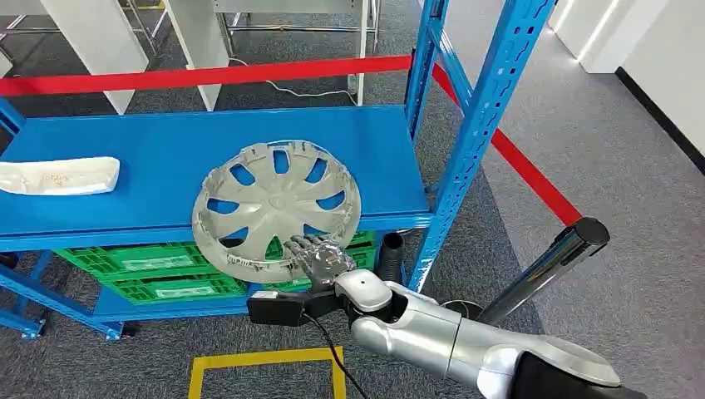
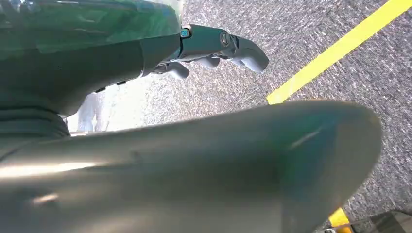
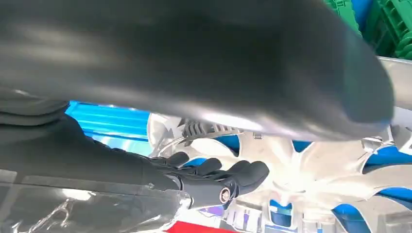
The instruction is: Take the parts from the cabinet and place them on the table.
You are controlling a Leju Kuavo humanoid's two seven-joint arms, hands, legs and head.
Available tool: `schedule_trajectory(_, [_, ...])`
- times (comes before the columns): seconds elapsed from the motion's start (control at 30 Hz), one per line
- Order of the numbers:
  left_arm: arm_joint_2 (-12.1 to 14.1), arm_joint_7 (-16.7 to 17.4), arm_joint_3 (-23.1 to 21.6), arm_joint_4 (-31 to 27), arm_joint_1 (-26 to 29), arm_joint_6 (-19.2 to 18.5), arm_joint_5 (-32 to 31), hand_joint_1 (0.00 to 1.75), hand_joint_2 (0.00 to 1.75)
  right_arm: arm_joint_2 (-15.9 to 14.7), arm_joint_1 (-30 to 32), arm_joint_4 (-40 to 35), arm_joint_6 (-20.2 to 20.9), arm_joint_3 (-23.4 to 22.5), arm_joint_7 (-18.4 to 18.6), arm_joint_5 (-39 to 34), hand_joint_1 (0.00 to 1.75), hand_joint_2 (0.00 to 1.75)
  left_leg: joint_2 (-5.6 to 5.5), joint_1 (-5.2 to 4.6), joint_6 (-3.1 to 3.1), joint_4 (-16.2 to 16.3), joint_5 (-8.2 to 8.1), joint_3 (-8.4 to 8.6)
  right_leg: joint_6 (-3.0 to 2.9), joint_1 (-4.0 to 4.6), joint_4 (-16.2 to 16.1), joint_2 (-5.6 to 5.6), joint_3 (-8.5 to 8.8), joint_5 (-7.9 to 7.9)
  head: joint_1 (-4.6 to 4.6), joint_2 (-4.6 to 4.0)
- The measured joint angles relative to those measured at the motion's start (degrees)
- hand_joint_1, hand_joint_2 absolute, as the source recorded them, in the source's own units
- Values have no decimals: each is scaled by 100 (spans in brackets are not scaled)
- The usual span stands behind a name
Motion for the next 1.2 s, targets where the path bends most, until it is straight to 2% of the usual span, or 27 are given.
schedule_trajectory(1.2, [0,0,0,0,0,0,0,0,0,0,0,0,0,-2,0,0,0,0,0,0,-3,-1,-2,0,-5,0,1,0,-1,-3,0,0])
